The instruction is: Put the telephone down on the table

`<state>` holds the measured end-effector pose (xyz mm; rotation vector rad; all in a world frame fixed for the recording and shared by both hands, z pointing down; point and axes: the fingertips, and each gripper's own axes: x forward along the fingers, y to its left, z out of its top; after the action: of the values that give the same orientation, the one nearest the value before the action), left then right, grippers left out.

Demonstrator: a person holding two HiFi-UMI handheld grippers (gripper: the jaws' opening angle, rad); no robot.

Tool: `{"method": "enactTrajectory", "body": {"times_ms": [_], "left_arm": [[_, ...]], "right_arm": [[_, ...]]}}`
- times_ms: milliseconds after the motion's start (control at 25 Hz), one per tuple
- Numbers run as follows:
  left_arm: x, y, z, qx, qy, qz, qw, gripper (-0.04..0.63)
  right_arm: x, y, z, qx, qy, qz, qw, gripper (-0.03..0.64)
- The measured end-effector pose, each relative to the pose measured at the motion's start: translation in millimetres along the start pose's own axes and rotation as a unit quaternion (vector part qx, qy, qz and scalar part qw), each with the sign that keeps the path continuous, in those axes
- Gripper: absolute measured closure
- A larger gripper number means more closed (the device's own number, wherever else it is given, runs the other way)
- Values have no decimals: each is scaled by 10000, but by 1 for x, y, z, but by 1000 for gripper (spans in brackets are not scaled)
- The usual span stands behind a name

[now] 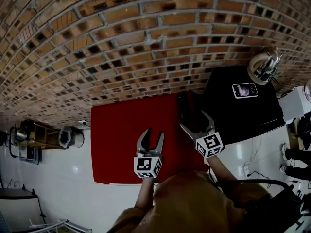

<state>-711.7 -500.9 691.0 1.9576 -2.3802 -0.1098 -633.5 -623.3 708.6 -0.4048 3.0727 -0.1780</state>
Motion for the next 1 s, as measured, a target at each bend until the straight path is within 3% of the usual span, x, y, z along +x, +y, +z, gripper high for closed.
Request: {"method": "enactTrajectory", "body": {"times_ms": [120,280,520,720,1000], "left_arm": [[-4,-20,23,130,-159,-125,9997,373],[-18,-41,58,383,-513,77,9979,373],[-20,-63,59,451,-451,67,9979,370],[-22,-73,64,511,-487,46,9975,370],[-20,-70,62,546,-476,157,9972,370]], "right_arm": [[-45,19,56,-170,-584,42,9981,170],[-84,23,89,-397,-760,-172,9962,175],[-114,-2,112,-642,-856,-974,9895,204],[-122,-12,124,-530,-934,-1089,9882,215],[-119,-11,101,-601,-649,-947,9916,215]]}}
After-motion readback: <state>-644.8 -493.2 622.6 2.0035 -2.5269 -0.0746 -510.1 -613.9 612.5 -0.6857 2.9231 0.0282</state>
